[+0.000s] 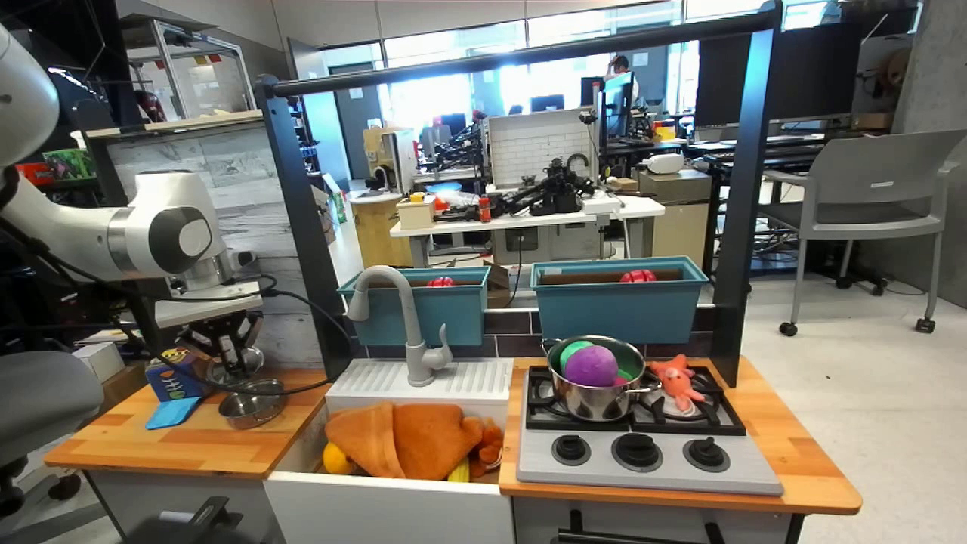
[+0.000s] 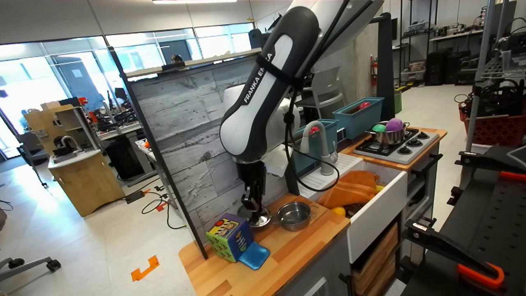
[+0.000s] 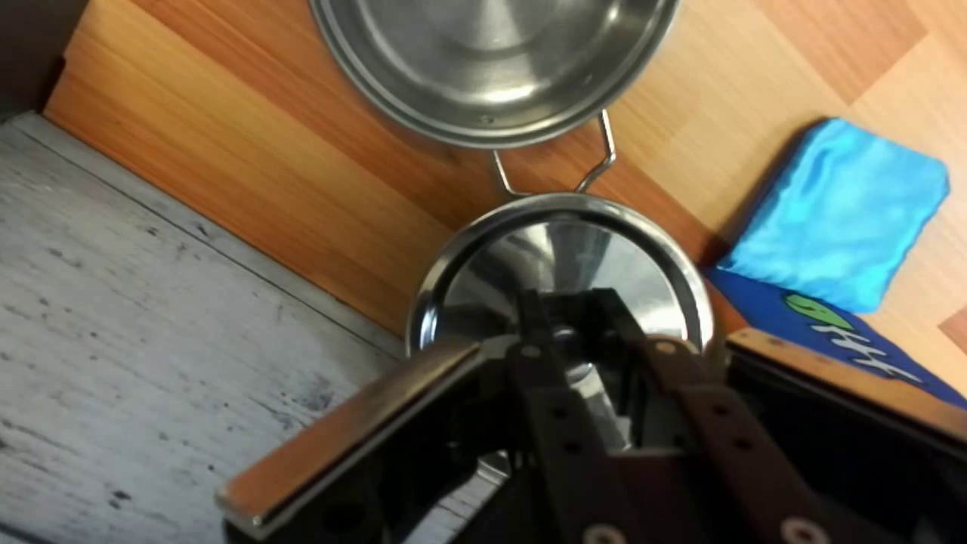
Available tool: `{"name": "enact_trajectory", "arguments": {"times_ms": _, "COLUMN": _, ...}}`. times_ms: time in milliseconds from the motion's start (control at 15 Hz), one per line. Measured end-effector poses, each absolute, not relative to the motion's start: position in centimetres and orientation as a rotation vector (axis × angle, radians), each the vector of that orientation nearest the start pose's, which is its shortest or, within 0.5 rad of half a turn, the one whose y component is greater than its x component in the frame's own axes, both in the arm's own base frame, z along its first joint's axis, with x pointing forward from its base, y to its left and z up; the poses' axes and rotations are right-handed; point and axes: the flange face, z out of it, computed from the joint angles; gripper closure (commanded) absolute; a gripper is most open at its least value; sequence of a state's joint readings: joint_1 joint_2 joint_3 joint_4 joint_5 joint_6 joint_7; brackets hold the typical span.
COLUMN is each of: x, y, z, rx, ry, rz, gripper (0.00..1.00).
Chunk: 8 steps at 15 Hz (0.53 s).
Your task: Pick up the cloth and put it in the sink, then pick up the lid from the pot and put it on the counter
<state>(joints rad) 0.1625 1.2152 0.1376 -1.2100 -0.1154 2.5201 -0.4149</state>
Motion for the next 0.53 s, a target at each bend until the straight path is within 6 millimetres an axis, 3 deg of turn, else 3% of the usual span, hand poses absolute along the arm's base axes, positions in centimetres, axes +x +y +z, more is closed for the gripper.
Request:
{"name": "enact_trajectory", "arguments": {"times_ms": 67, "x": 71.43, "y": 19.35, "z": 3.59, "rx": -2.898, "ry": -1.074, "rz": -0.172, "gripper": 0.54}}
{"name": "enact_trajectory", "arguments": {"times_ms": 533, "x": 71.65, "y": 19.29, "z": 3.03, "rx": -2.907, "ry": -1.107, "rz": -0.178, "gripper": 0.05}}
